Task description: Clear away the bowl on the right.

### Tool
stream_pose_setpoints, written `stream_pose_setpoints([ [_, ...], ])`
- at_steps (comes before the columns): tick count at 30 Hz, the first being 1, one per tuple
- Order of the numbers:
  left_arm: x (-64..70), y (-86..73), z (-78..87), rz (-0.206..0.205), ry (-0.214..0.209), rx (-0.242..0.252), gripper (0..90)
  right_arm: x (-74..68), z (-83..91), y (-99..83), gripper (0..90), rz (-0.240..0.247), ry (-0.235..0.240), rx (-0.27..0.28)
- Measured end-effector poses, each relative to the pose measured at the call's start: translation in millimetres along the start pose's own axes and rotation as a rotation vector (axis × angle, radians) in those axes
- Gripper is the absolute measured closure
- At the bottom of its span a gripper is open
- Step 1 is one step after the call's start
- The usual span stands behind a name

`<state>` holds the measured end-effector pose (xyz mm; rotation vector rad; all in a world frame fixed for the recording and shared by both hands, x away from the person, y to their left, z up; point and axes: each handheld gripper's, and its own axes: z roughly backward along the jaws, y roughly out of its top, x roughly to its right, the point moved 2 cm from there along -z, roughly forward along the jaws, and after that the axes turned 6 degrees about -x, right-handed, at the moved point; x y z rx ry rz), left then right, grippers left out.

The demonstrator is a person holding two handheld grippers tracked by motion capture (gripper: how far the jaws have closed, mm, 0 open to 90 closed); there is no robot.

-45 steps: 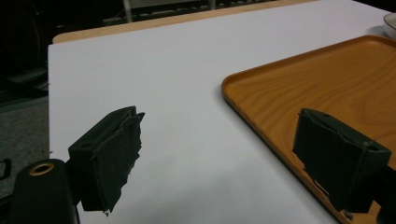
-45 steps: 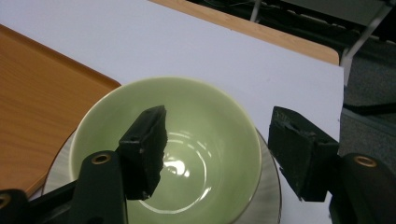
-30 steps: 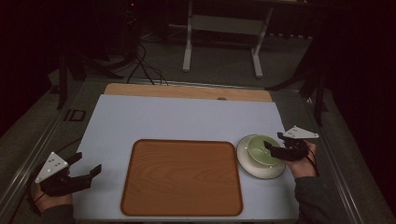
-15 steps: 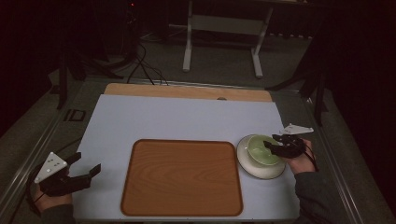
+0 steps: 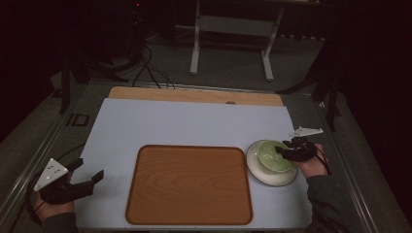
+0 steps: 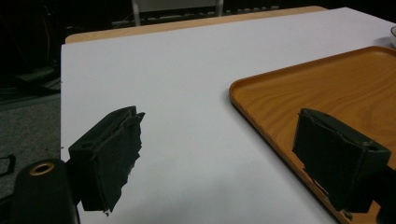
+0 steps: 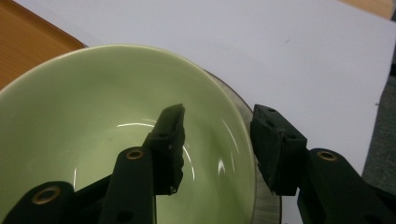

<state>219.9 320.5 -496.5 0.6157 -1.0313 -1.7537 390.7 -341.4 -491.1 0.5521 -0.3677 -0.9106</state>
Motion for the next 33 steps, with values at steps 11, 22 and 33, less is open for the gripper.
stream_pose_setpoints([
  [11, -0.4, 0.1, 0.7, 0.001, 0.000, 0.005, 15.3, 3.2, -10.6, -0.7, 58.7, -0.049, 0.040, -0.069],
  [22, -0.4, 0.1, 1.3, 0.003, 0.002, 0.009, 15.3, 2.9, -15.3, -1.2, 67.0, -0.069, 0.053, -0.116],
  [33, -1.3, -0.2, 1.8, 0.010, 0.009, 0.011, 15.4, 0.1, -10.6, -3.2, 69.2, -0.082, 0.042, -0.115],
])
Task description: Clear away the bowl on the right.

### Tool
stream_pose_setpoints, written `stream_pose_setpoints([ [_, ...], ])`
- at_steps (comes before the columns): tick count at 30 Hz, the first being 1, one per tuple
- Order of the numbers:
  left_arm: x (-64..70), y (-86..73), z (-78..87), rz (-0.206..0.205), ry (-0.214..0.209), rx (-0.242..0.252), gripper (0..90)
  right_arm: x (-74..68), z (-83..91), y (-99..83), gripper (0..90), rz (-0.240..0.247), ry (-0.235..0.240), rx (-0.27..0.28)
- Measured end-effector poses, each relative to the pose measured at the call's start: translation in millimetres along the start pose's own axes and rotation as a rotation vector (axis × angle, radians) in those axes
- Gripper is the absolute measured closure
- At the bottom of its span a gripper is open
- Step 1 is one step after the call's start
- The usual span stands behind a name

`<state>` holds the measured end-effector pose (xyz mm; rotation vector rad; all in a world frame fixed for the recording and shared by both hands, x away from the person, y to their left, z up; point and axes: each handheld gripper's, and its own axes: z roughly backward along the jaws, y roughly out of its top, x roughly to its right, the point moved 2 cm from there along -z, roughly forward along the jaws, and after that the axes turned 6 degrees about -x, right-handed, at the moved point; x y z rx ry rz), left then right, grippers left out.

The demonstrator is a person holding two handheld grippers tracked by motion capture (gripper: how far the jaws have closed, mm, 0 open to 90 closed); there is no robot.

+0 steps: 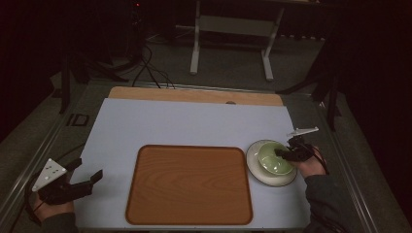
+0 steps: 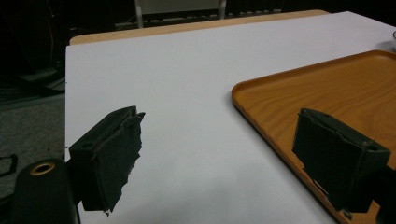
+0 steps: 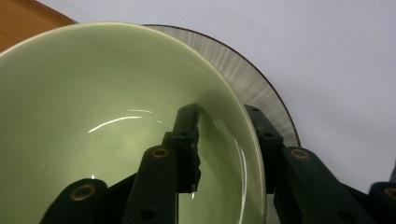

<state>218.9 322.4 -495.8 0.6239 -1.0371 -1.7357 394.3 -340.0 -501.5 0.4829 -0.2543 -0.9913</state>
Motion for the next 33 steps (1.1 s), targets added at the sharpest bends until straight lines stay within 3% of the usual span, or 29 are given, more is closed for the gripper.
stream_pose_setpoints([
  [17, -0.8, -0.3, 1.5, 0.010, 0.011, 0.005, 15.5, -8.8, 10.8, -6.9, 72.0, 0.017, -0.049, 0.025],
  [22, -1.4, -0.6, 1.8, 0.014, 0.012, 0.007, 15.5, -11.3, 16.9, -8.4, 75.0, 0.024, -0.042, 0.040],
  [25, -1.5, -0.6, 1.6, 0.014, 0.012, 0.004, 15.5, -13.2, 22.2, -9.7, 81.7, 0.041, -0.046, 0.048],
  [27, -1.5, -0.6, 1.4, 0.015, 0.013, 0.004, 15.5, -12.4, 21.8, -10.8, 83.1, 0.025, -0.041, 0.055],
  [28, -1.5, -0.6, 1.6, 0.015, 0.013, 0.005, 15.5, -11.5, 22.0, -11.3, 83.5, 0.015, -0.013, 0.065],
  [33, -2.2, -1.0, 1.8, 0.022, 0.015, 0.005, 15.6, -13.4, 21.1, -10.6, 83.7, 0.013, -0.016, 0.068],
])
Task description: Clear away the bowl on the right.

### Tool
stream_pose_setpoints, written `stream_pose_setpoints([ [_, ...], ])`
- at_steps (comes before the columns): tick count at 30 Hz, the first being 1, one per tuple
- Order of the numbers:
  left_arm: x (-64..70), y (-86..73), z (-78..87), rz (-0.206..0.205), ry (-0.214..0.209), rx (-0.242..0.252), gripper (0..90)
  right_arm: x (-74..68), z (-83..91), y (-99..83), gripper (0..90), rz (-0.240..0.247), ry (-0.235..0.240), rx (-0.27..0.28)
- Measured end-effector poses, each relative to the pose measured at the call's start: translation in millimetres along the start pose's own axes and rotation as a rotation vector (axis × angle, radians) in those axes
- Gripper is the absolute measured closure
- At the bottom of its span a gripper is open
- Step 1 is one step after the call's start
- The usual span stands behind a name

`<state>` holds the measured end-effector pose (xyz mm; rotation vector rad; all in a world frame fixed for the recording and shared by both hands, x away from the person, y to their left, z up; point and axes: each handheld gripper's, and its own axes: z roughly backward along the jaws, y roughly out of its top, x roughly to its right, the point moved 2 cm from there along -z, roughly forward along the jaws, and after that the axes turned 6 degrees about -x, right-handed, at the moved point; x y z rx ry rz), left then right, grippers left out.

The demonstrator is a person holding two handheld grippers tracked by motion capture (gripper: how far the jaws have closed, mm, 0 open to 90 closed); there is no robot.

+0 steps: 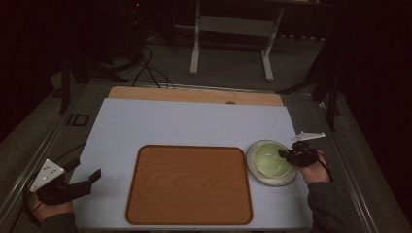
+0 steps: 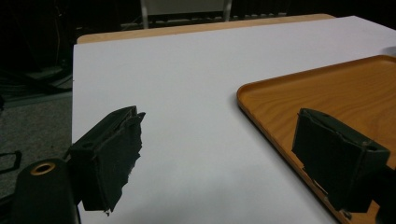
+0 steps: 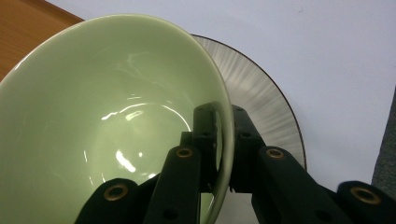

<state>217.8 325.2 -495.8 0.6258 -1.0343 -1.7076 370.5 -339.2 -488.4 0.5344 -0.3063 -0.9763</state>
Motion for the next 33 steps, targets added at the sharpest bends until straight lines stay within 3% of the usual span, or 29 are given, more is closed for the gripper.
stream_pose_setpoints([
  [16, -0.8, -0.2, 0.8, 0.007, 0.002, 0.006, 15.6, -4.8, 3.5, 12.2, 82.6, 0.005, 0.015, -0.003],
  [33, -0.9, -0.2, 1.1, 0.008, 0.001, 0.010, 15.6, -6.8, 9.0, 17.3, 82.4, -0.018, 0.086, 0.035],
])
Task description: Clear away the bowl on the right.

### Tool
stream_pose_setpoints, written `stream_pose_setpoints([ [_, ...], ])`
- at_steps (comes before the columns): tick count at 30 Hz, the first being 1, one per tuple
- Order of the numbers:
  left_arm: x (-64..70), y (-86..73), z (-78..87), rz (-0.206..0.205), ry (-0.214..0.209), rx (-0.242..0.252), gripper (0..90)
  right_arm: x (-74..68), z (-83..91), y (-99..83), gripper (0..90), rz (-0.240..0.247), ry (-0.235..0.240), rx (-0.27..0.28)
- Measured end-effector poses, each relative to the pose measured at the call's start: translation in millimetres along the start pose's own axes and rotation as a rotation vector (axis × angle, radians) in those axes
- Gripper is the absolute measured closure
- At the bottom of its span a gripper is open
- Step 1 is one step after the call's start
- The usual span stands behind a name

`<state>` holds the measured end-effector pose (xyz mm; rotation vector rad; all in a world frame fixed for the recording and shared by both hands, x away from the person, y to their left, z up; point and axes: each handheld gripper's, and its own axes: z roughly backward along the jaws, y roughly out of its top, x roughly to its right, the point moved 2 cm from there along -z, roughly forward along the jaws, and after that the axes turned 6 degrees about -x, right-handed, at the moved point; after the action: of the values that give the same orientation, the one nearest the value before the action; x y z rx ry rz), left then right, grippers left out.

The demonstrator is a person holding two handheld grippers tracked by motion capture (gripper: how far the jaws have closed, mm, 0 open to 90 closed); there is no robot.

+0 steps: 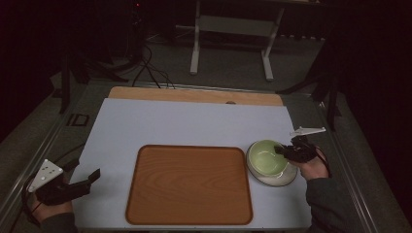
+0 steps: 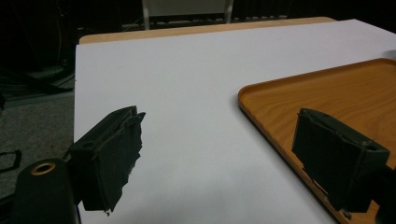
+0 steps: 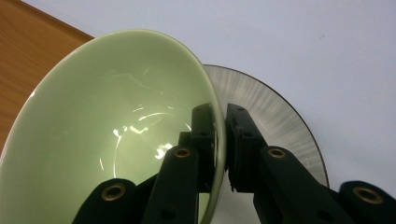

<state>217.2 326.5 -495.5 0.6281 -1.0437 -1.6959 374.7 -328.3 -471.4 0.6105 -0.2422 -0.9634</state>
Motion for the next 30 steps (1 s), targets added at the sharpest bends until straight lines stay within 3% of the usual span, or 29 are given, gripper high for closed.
stream_pose_setpoints([
  [30, -0.1, 0.0, 0.1, 0.000, 0.000, 0.001, 15.6, -23.6, 3.4, 15.5, 82.3, 0.046, 0.037, 0.053],
])
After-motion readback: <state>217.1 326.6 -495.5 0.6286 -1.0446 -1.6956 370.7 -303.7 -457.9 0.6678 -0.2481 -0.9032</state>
